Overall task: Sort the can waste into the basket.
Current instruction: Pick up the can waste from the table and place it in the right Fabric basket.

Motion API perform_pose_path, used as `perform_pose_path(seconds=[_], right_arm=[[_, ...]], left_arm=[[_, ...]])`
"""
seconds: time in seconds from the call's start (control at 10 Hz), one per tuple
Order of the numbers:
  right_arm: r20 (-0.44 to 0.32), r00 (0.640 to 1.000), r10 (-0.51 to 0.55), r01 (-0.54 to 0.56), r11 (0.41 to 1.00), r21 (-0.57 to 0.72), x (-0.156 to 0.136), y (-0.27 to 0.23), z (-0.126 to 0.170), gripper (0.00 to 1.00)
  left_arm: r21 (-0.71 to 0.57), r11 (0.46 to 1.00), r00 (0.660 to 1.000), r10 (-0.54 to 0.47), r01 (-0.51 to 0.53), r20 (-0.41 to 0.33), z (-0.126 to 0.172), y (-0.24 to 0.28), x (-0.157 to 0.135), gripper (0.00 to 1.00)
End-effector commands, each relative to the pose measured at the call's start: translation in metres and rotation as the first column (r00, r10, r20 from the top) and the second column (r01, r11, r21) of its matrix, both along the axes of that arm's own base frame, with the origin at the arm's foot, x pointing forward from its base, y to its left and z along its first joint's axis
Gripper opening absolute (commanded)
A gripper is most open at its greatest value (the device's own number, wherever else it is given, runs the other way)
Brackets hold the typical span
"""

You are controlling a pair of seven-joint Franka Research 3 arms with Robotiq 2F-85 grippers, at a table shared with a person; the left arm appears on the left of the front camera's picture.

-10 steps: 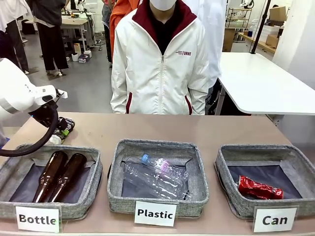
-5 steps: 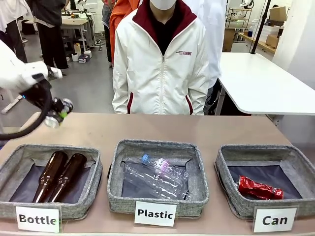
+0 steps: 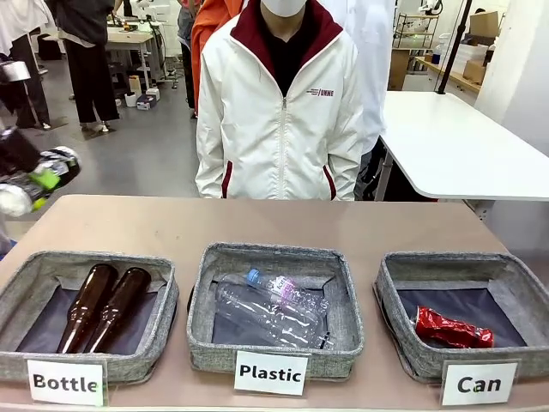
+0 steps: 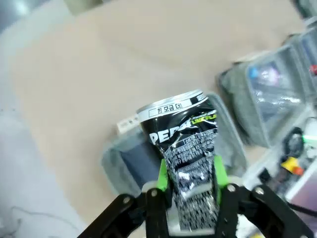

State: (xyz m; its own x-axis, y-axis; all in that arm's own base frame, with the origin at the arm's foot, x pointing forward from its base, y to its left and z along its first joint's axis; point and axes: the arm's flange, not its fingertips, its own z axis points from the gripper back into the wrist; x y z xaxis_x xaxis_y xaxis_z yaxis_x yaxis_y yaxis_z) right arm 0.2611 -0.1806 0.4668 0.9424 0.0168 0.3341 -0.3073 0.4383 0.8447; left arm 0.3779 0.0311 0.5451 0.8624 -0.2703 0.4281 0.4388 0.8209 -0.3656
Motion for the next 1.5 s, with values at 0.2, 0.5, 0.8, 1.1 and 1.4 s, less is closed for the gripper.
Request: perform_pose_path(seconds=[0.2,0.5,0.8,1.1,1.4], right_arm=[[0.014,1.0,0.024,-0.024,1.0,-0.013,-0.003,-0.002,0.0,1.0],[0.0,1.0,0.001,-0.001,1.0,-0.001,0.0,0.0,0.0,1.0],[-0.096,0.975,0.201,-0.217,0.951,-0.22,-0.089,-0.024,0.1,1.0],[-0.146,0.953,0.264,-0.291,0.934,-0.21,-0.133,-0.051,0.101,1.0],[-0.016,0.994,0.108,-0.109,0.967,-0.229,-0.145,-0.088,0.102,1.0]], left_arm=[[0.0,1.0,1.0,0.0,0.0,0.0,0.0,0.0,0.0,0.2],[-0.051,0.99,0.99,-0.133,0.131,-0.04,-0.015,-0.015,-0.036,0.4],[-0.1,0.905,0.902,-0.393,0.414,0.177,-0.018,-0.179,-0.006,0.4],[-0.103,0.755,0.723,-0.565,0.647,0.398,-0.007,-0.327,0.023,0.4],[-0.114,0.482,0.488,-0.795,0.869,0.361,-0.045,-0.482,0.015,0.4]])
